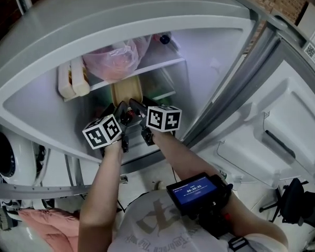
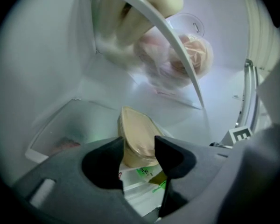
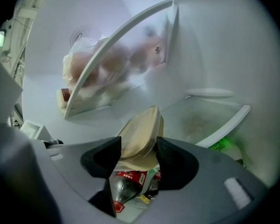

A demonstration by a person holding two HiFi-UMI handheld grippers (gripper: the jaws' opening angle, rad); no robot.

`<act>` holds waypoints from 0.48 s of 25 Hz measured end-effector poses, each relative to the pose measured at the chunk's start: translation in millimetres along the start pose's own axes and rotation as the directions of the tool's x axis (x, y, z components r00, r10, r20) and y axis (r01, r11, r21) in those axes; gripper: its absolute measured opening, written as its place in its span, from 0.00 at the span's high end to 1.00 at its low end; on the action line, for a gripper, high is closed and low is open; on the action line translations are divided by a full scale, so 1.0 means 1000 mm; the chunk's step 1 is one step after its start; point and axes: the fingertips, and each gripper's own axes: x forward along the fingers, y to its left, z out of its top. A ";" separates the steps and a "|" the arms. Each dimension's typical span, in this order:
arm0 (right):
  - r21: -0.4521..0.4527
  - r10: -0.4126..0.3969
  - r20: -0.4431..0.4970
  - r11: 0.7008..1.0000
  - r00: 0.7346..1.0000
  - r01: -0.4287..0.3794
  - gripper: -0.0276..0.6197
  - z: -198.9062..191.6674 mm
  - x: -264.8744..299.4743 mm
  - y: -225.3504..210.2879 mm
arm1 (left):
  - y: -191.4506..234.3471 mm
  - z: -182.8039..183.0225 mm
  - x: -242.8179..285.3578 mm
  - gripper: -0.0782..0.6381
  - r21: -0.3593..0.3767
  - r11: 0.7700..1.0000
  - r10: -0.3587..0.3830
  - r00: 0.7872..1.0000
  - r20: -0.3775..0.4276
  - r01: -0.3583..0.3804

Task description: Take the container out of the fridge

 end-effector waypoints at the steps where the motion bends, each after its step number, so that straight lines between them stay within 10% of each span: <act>1: 0.006 0.008 0.002 1.000 1.000 -0.008 0.58 -0.001 -0.002 0.001 | -0.001 0.000 -0.003 0.59 0.000 1.000 0.002 1.000 0.009 -0.002; 12: -0.025 0.063 0.002 0.998 0.998 -0.063 0.62 -0.017 -0.025 0.030 | -0.003 -0.017 -0.045 0.59 -0.007 1.000 0.026 0.999 0.042 -0.025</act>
